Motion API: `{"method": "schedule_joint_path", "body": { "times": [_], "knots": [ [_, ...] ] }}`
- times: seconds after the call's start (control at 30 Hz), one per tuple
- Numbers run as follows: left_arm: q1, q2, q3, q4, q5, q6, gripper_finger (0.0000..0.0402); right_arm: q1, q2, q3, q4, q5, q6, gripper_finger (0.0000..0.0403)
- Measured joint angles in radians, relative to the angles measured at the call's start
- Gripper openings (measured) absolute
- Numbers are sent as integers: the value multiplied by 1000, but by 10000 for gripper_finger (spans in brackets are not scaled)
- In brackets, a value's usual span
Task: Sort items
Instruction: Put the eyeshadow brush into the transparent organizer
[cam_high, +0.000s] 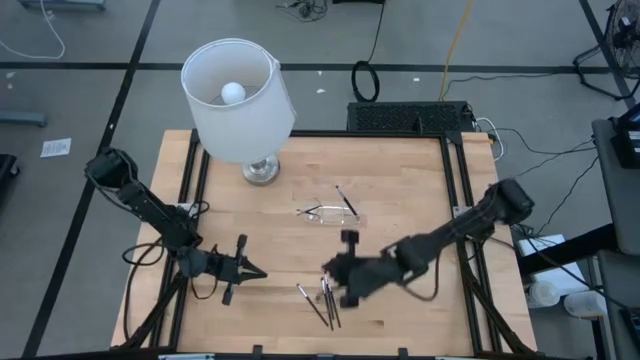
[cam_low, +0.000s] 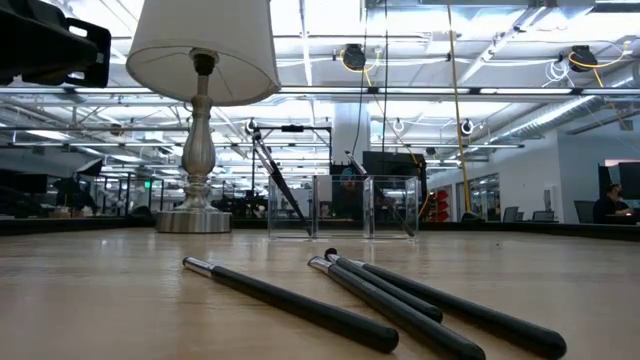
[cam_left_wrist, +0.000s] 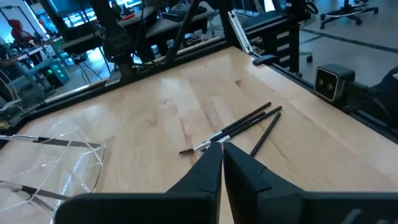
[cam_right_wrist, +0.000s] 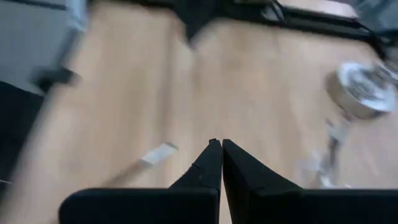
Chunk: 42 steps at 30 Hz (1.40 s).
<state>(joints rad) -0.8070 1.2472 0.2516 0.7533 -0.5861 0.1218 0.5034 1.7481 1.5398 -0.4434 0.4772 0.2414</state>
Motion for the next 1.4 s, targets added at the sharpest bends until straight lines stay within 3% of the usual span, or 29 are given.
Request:
{"method": "schedule_joint_path", "body": {
  "times": [0.13,0.23,0.57,1.0,1.17,1.4],
  "knots": [
    [0,0,0,0,0,-22,25,31,118,227,-165,-8,163,0],
    [-1,0,0,0,0,-46,26,32,197,272,-156,-125,207,0],
    [-3,0,0,-2,-1,-52,26,39,341,198,-135,-326,445,12],
    [9,0,0,-2,-2,-53,26,5,345,57,-113,-296,676,161],
    [9,0,0,-2,-2,-77,26,-6,345,29,-112,-298,701,183],
    [9,0,0,-20,-1,-98,26,-7,345,29,-117,-297,696,180]
  ]
}}
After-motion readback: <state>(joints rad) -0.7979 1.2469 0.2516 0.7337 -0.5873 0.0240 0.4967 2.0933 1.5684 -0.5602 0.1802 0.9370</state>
